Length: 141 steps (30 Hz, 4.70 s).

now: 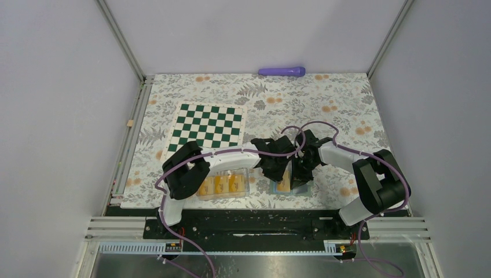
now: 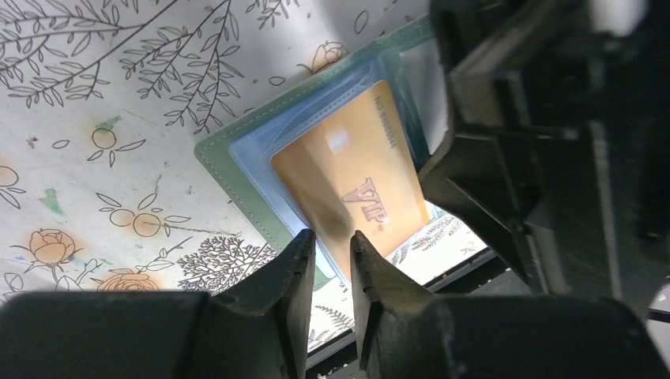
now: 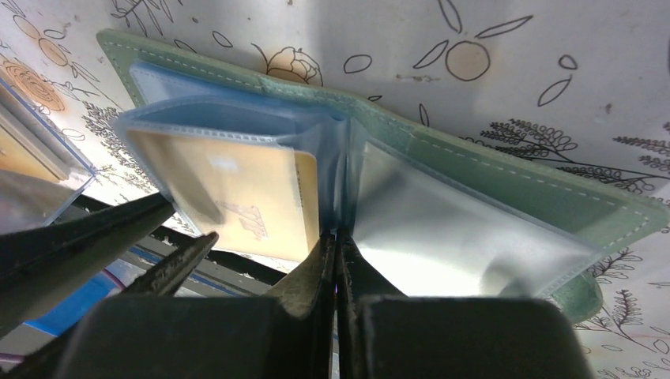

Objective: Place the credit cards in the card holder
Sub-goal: Turn over the card slot in the card holder.

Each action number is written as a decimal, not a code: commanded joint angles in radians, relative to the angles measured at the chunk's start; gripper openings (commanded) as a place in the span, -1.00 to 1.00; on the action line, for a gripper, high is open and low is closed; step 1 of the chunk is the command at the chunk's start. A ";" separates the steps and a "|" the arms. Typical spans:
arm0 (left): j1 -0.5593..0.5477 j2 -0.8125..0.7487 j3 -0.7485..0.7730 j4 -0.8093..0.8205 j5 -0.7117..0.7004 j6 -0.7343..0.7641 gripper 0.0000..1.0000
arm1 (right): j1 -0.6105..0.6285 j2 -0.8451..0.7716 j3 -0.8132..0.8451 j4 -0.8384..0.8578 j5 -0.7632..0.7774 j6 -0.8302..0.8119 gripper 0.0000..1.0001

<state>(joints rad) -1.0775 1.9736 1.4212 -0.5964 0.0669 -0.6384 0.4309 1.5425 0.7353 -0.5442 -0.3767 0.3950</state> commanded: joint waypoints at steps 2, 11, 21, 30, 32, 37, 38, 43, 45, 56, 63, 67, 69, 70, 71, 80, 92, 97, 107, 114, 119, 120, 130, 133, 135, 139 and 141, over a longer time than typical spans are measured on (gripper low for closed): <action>-0.030 -0.039 0.074 0.027 -0.004 0.020 -0.51 | 0.009 0.019 0.007 0.001 -0.017 -0.015 -1.00; -0.041 -0.040 0.097 0.005 -0.023 0.042 -0.44 | 0.010 0.021 0.007 0.001 -0.017 -0.015 -1.00; -0.044 -0.055 0.092 0.027 -0.014 0.039 -0.33 | 0.009 -0.006 0.010 -0.003 -0.027 -0.010 -1.00; -0.043 -0.098 0.070 0.068 -0.014 0.030 0.04 | 0.009 -0.006 0.010 -0.003 -0.032 -0.010 -1.00; -0.043 -0.099 0.068 0.071 -0.014 0.031 0.05 | 0.009 -0.006 0.012 -0.002 -0.034 -0.011 -1.00; -0.043 -0.098 0.053 0.101 0.013 0.030 0.04 | 0.009 -0.008 0.010 -0.003 -0.034 -0.010 -1.00; -0.043 -0.094 0.051 0.101 0.014 0.028 0.04 | 0.009 -0.008 0.010 -0.003 -0.034 -0.009 -1.00; -0.028 -0.083 0.021 0.101 -0.007 -0.004 0.14 | 0.009 -0.007 0.009 -0.003 -0.029 -0.009 -1.00; -0.010 -0.076 -0.010 0.118 0.008 -0.027 0.13 | 0.011 -0.003 0.009 -0.002 -0.030 -0.009 -1.00; 0.022 -0.041 -0.067 0.141 0.019 -0.055 0.06 | 0.011 0.004 0.010 -0.002 -0.033 -0.010 -1.00; 0.016 -0.040 -0.062 0.185 0.073 -0.042 -0.28 | 0.010 0.011 0.010 0.002 -0.036 -0.011 -1.00; 0.007 -0.045 -0.047 0.189 0.082 -0.034 -0.65 | 0.010 0.013 0.008 0.003 -0.039 -0.011 -1.00; 0.004 -0.053 -0.044 0.195 0.084 -0.033 -0.72 | 0.010 0.013 0.007 0.004 -0.038 -0.013 -1.00; 0.003 -0.058 -0.046 0.199 0.087 -0.032 -0.73 | 0.009 0.013 0.008 0.003 -0.038 -0.012 -1.00; 0.002 -0.064 -0.048 0.205 0.089 -0.033 -0.74 | 0.010 0.012 0.008 0.003 -0.038 -0.012 -1.00; 0.004 -0.087 -0.071 0.140 -0.007 -0.062 -0.23 | 0.009 0.013 0.010 0.004 -0.040 -0.011 -1.00; 0.017 -0.029 -0.081 0.087 -0.045 -0.068 -0.12 | 0.009 0.011 0.010 0.004 -0.042 -0.011 -1.00; 0.014 -0.018 -0.075 0.097 -0.022 -0.056 -0.09 | 0.009 0.013 0.011 0.003 -0.045 -0.011 -1.00; 0.005 -0.060 -0.071 0.184 0.067 -0.048 -0.58 | 0.009 0.016 0.009 0.003 -0.044 -0.010 -1.00; -0.007 -0.087 -0.047 0.188 0.073 -0.041 -0.65 | 0.009 0.019 0.010 0.003 -0.047 -0.011 -1.00; -0.013 -0.099 -0.033 0.181 0.061 -0.034 -0.65 | 0.009 0.018 0.009 0.003 -0.047 -0.011 -1.00; -0.016 -0.099 -0.025 0.169 0.053 -0.029 -0.65 | 0.009 0.018 0.009 0.003 -0.046 -0.011 -1.00; -0.032 -0.095 -0.002 0.173 0.079 -0.013 -0.60 | 0.010 0.016 0.010 0.004 -0.045 -0.010 -1.00; -0.032 -0.090 -0.010 0.195 0.103 -0.019 -0.58 | 0.010 0.010 0.009 0.004 -0.041 -0.009 -1.00; -0.032 -0.080 -0.010 0.194 0.108 -0.020 -0.59 | 0.009 0.005 0.011 0.004 -0.041 -0.007 -1.00; -0.032 -0.071 -0.004 0.155 0.076 -0.020 -0.96 | 0.010 -0.021 0.013 0.004 -0.044 -0.001 -1.00; -0.029 -0.079 -0.008 0.137 0.050 -0.023 -1.00 | 0.009 -0.046 0.015 0.002 -0.048 0.001 -1.00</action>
<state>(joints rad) -1.0946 1.9232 1.3796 -0.4999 0.1219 -0.6827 0.4297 1.5482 0.7353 -0.5541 -0.4133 0.3912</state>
